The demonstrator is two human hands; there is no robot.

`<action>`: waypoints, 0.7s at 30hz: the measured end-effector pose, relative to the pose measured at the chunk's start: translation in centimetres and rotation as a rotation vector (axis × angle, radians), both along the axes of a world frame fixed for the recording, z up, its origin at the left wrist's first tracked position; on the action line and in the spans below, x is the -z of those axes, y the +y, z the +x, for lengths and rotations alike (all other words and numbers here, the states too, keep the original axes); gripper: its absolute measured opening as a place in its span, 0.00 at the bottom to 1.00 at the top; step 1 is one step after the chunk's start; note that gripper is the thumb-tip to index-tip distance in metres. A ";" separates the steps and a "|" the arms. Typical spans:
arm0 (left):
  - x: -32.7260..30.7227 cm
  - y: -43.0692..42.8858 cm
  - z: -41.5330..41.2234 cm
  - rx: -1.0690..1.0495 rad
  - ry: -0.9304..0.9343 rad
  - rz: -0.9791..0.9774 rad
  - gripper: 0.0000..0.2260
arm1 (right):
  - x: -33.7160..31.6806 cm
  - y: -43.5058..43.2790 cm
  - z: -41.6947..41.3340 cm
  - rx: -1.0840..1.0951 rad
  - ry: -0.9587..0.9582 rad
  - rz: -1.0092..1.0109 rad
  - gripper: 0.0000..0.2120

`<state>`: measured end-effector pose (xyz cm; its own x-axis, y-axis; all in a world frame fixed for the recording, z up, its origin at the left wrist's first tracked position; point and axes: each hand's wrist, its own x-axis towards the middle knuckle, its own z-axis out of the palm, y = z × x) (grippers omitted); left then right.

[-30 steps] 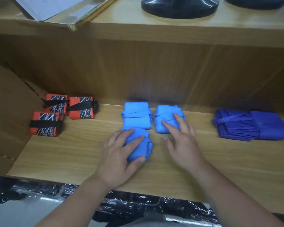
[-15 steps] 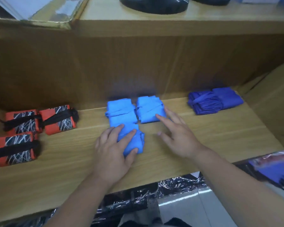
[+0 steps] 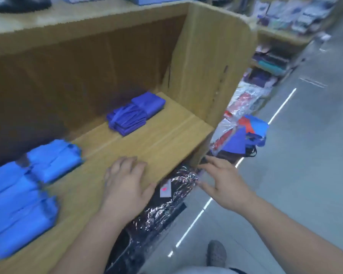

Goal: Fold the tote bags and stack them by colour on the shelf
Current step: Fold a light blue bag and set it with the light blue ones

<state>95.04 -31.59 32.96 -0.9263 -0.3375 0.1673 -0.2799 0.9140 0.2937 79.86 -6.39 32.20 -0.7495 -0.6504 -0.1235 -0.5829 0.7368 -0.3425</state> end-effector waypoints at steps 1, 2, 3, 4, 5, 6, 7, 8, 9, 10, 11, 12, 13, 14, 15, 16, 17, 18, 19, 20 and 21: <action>0.1 1.6 -2.1 0.046 -0.028 -0.009 0.27 | 0.2 2.5 -1.0 0.057 0.001 0.032 0.31; 0.3 3.2 -4.3 0.095 -0.051 -0.015 0.27 | 0.5 5.1 -2.0 0.113 -0.001 0.075 0.32; 0.5 5.1 -6.4 0.146 -0.071 -0.018 0.27 | 0.9 7.7 -3.2 0.165 -0.012 0.137 0.32; 0.8 7.2 -8.7 0.195 -0.089 -0.023 0.28 | 1.5 10.3 -4.4 0.214 -0.035 0.192 0.33; 1.1 9.3 -11.0 0.238 -0.100 -0.030 0.28 | 2.2 13.0 -5.8 0.258 -0.060 0.220 0.34; 1.4 11.6 -13.3 0.273 -0.104 -0.040 0.28 | 2.8 15.6 -7.2 0.292 -0.076 0.227 0.35; 1.7 14.0 -15.7 0.306 -0.100 -0.048 0.28 | 3.3 18.4 -8.7 0.324 -0.092 0.229 0.34; 2.1 16.6 -18.2 0.343 -0.087 -0.053 0.27 | 3.9 21.0 -10.3 0.354 -0.102 0.232 0.33; 2.7 19.1 -20.7 0.386 -0.071 -0.057 0.25 | 4.3 23.6 -11.9 0.386 -0.115 0.240 0.31; 3.2 21.7 -23.1 0.427 -0.065 -0.062 0.24 | 4.7 26.2 -13.5 0.418 -0.132 0.249 0.30; 3.8 24.1 -25.5 0.459 -0.076 -0.068 0.24 | 5.0 28.7 -15.0 0.449 -0.154 0.258 0.31; 4.5 26.3 -27.8 0.480 -0.107 -0.072 0.25 | 5.3 31.0 -16.4 0.474 -0.173 0.263 0.31; 5.1 28.3 -30.0 0.489 -0.148 -0.072 0.26 | 5.5 33.2 -17.7 0.494 -0.192 0.267 0.32; 5.8 30.1 -32.1 0.484 -0.195 -0.066 0.27 | 5.8 35.2 -19.1 0.509 -0.211 0.265 0.34; 6.3 31.7 -34.0 0.470 -0.246 -0.056 0.28 | 5.9 37.0 -20.6 0.518 -0.225 0.269 0.36; 6.8 33.2 -35.7 0.451 -0.301 -0.045 0.29 | 6.1 38.6 -22.0 0.520 -0.235 0.281 0.37; 7.2 34.3 -37.3 0.430 -0.359 -0.031 0.29 | 6.3 39.9 -23.5 0.515 -0.248 0.300 0.36; 7.7 35.3 -38.9 0.415 -0.411 -0.018 0.28 | 6.5 41.0 -25.0 0.504 -0.257 0.318 0.34; 8.3 36.1 -40.4 0.409 -0.457 -0.012 0.28 | 6.8 41.9 -26.6 0.492 -0.265 0.332 0.33; 8.8 36.9 -41.9 0.410 -0.496 -0.016 0.27 | 7.2 42.6 -28.2 0.481 -0.268 0.335 0.32; 9.3 37.4 -43.4 0.410 -0.532 -0.024 0.28 | 7.7 43.0 -29.7 0.475 -0.278 0.338 0.31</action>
<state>51.64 5.82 23.64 -0.9371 0.0570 -0.3443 -0.0100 0.9818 0.1896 50.12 36.65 24.53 -0.8568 -0.1464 -0.4944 -0.0893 0.9865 -0.1372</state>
